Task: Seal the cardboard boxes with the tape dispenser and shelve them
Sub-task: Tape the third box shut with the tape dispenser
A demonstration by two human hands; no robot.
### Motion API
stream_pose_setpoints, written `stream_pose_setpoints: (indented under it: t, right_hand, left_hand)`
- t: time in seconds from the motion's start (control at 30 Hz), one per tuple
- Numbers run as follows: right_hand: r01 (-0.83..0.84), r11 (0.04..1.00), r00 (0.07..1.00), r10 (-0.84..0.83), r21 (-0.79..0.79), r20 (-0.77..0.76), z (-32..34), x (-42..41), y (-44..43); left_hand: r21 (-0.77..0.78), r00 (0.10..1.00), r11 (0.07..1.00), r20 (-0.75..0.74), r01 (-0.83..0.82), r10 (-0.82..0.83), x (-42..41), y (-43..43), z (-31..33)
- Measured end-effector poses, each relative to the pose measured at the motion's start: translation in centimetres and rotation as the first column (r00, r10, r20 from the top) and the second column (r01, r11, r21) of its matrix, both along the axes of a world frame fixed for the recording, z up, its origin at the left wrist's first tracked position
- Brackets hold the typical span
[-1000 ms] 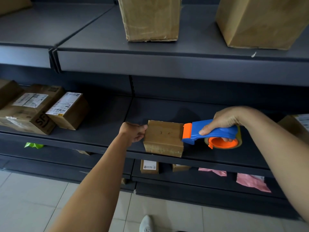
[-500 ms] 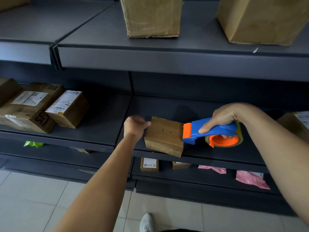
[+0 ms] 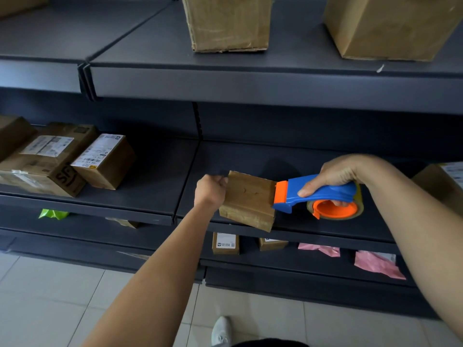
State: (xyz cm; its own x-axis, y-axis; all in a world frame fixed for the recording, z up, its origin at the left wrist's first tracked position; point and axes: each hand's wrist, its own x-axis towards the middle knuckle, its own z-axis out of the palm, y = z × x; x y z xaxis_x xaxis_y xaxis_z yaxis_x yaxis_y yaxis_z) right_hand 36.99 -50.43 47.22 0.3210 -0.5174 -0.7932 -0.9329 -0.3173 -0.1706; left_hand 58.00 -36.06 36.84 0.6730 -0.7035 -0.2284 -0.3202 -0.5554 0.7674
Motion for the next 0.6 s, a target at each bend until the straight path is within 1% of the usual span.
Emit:
stream_pose_setpoints:
  t: [0.07,0.1,0.17,0.2,0.23,0.3,0.37,0.4,0.43,0.6]
  right_hand:
    - [0.02,1.0,1.0,-0.02,0.001,0.017,-0.1,-0.3,0.2]
    - [0.027,1.0,0.999,-0.027,0.0,0.025,-0.2,-0.4,0.3]
    - [0.036,0.999,0.999,-0.036,-0.003,0.037,-0.2,-0.5,0.5]
    - [0.041,0.999,0.998,-0.04,-0.005,0.044,-0.2,-0.6,0.6]
    - [0.045,0.999,0.998,-0.044,-0.009,0.05,-0.2,-0.6,0.7]
    - [0.045,0.999,0.998,-0.044,-0.017,0.055,-0.2,-0.6,0.9]
    - [0.044,0.999,0.997,-0.043,-0.019,0.056,-0.2,-0.6,1.0]
    - [0.047,0.999,0.997,-0.046,-0.018,0.059,-0.2,-0.6,1.1]
    - [0.051,0.999,0.997,-0.05,-0.019,0.061,-0.2,-0.6,1.1]
    - [0.071,0.997,0.994,-0.07,-0.007,0.083,-0.2,-0.7,1.4]
  left_hand:
    - [-0.103,0.996,0.994,0.078,-0.023,0.031,-0.5,0.0,-0.2]
    - [-0.141,0.988,0.99,0.154,0.006,0.016,-0.8,0.0,-0.3]
    - [-0.148,0.95,0.979,0.297,0.14,-0.091,-1.7,0.0,-0.7]
    - [-0.097,0.92,0.969,0.347,0.229,-0.182,-2.1,0.0,-0.9]
    - [0.0,0.87,0.949,0.4,0.314,-0.288,-2.4,0.0,-1.2]
    - [0.234,0.726,0.885,0.507,0.403,-0.465,-2.6,0.0,-2.0]
    - [0.4,0.556,0.809,0.589,0.429,-0.586,-2.7,0.3,-2.2]
    - [0.431,0.506,0.781,0.598,0.452,-0.622,-2.8,0.4,-2.1]
    - [0.428,0.492,0.763,0.588,0.485,-0.642,-3.0,0.5,-1.8]
    - [0.299,0.544,0.678,0.422,0.672,-0.725,-4.6,0.2,-0.6]
